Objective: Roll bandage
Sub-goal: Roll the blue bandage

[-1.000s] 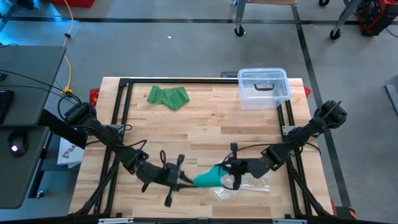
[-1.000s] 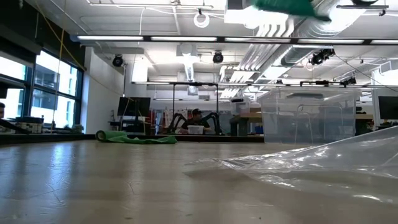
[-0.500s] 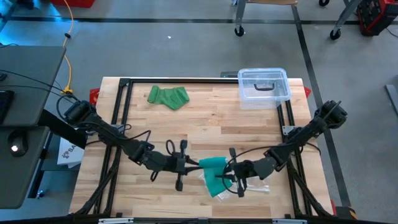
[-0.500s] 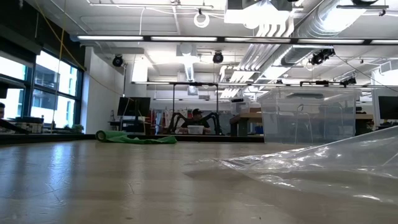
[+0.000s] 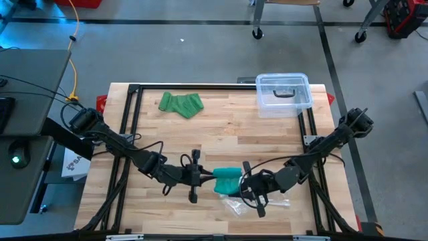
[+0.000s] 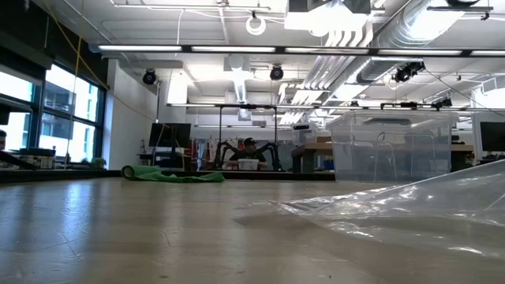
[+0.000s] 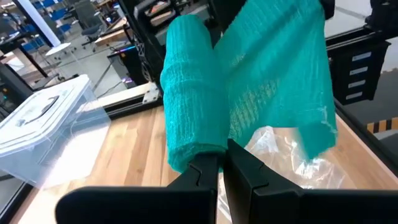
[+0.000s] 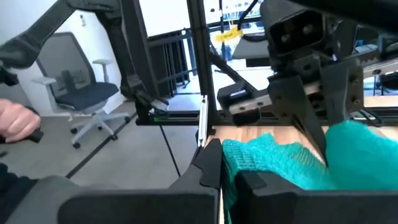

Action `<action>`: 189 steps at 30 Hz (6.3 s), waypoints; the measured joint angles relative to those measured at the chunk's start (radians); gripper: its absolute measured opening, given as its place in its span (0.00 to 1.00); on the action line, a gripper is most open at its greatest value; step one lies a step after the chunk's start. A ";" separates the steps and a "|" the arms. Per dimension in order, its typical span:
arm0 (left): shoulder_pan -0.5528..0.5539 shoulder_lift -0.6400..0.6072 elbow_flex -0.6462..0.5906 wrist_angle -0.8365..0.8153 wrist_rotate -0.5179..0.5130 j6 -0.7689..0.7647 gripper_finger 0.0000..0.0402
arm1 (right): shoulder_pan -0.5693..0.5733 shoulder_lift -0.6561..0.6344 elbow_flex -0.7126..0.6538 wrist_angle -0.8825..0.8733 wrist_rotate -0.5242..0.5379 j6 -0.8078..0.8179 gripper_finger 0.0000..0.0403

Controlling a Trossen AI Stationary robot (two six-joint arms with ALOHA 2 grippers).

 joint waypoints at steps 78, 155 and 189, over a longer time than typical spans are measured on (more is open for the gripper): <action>-0.053 -0.033 -0.061 -0.682 -0.347 -0.524 0.51 | -0.495 0.161 -0.212 0.071 -0.171 0.198 0.26; 0.518 0.386 -0.230 0.209 0.995 -0.404 0.51 | -1.064 0.490 0.268 -0.792 -0.795 -0.498 0.10; 0.625 -0.080 -0.394 -0.044 0.978 -0.454 0.56 | -0.888 0.494 0.237 -0.695 -0.407 -0.551 0.41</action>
